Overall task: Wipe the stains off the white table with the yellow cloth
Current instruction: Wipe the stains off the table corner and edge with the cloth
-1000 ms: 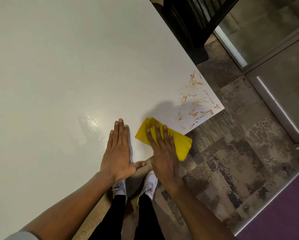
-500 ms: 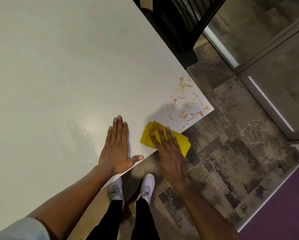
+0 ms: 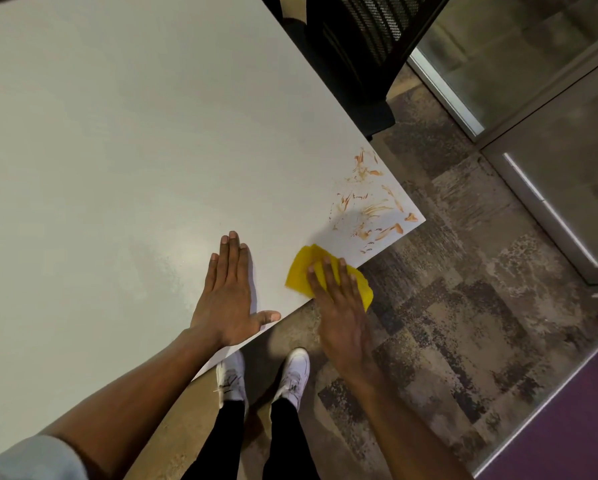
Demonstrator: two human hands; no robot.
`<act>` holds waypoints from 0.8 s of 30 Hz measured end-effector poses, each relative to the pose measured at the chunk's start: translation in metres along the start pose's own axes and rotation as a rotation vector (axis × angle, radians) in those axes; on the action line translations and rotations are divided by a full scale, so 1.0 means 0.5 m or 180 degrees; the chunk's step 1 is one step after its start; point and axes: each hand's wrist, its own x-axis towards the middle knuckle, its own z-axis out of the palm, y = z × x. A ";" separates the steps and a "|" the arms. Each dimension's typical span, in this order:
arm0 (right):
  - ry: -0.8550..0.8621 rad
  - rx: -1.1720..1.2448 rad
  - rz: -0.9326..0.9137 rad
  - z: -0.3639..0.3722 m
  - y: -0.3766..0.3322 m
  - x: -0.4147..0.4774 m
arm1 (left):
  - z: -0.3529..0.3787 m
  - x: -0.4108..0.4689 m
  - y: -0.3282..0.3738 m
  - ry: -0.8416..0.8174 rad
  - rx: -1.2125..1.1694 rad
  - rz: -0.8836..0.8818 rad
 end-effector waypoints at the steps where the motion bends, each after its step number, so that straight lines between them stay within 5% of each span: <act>1: 0.0038 0.0067 0.0231 -0.011 0.013 0.013 | 0.000 0.002 0.000 0.0004 0.0029 -0.0007; 6: 0.0155 -0.0041 0.0831 -0.032 0.000 0.114 | 0.007 0.003 -0.002 0.0022 0.0022 -0.0022; 13: -0.0050 0.0029 -0.0339 0.001 0.005 0.009 | 0.009 0.003 -0.003 0.0147 -0.0147 0.0041; 19: 0.0158 0.0013 0.0616 -0.032 0.038 0.101 | 0.010 0.004 -0.003 0.0156 -0.0153 0.0024; 24: -0.0058 -0.0165 -0.0280 -0.003 0.001 0.054 | 0.015 0.013 0.010 0.0295 -0.0242 -0.0013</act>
